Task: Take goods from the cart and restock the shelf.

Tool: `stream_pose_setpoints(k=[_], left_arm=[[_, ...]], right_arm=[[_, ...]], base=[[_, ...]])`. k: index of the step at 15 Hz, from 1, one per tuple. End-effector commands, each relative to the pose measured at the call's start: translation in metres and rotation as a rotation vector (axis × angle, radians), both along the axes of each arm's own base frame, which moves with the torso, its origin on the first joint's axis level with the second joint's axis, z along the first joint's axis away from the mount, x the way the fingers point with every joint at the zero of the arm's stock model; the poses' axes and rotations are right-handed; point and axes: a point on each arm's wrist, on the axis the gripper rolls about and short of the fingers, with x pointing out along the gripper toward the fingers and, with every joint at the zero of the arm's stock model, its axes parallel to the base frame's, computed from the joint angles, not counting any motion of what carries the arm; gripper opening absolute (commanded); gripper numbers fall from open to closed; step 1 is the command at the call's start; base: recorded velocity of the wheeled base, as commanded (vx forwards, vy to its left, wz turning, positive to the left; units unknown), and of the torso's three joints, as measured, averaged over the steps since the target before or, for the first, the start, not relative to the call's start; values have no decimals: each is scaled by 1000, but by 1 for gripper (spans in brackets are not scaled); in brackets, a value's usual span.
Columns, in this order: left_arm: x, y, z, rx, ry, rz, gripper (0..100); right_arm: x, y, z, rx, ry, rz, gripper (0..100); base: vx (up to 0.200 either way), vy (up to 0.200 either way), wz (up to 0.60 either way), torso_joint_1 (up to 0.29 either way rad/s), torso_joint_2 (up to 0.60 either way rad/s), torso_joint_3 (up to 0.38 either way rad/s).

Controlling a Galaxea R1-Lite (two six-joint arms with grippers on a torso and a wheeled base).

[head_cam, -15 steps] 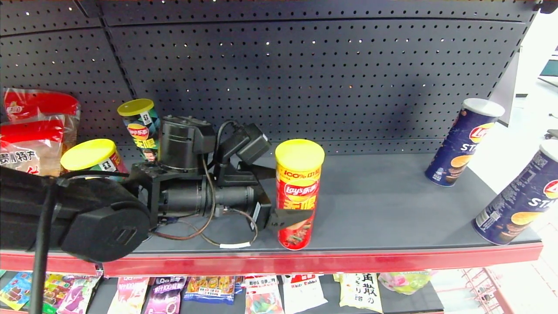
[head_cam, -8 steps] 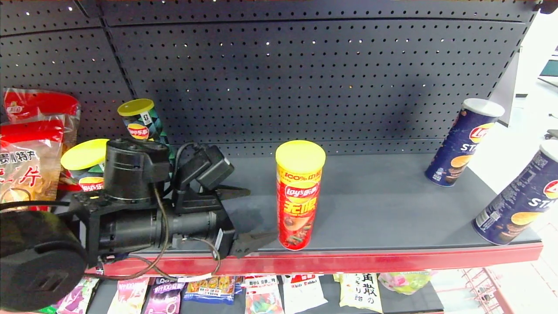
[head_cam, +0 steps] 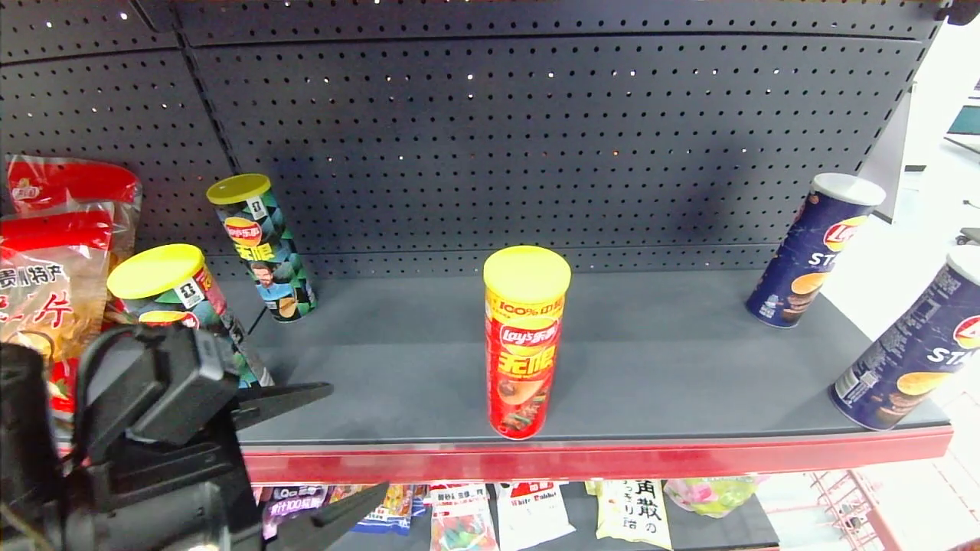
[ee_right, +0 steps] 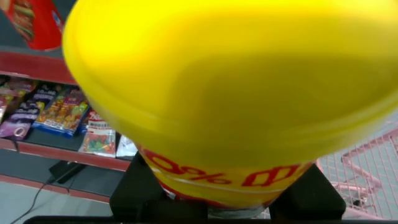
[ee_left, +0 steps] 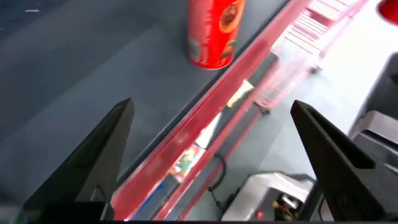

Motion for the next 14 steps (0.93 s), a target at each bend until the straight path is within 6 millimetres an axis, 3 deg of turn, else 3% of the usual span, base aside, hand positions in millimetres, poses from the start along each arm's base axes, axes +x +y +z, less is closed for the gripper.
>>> stream_pose_setpoints(k=[1, 4, 6, 10, 14], left_arm=[[-47, 32, 4, -28, -81, 94, 100], [-72, 51, 0, 18, -93, 239, 100], [-81, 58, -1, -10, -108, 279, 100], [-92, 67, -13, 0, -131, 361, 100], [-99, 73, -16, 16, -137, 409, 100]], right_arm=[[44, 12, 60, -17, 101, 87, 0], [85, 27, 91, -18, 133, 195, 0], [110, 40, 93, -21, 123, 247, 0], [181, 68, 112, -41, 110, 270, 0], [232, 99, 105, -60, 180, 314, 0]], base=[[0, 0, 0, 0, 0, 0], [0, 0, 0, 0, 0, 0], [0, 0, 0, 0, 0, 0], [0, 0, 0, 0, 0, 0], [0, 0, 0, 0, 0, 0]])
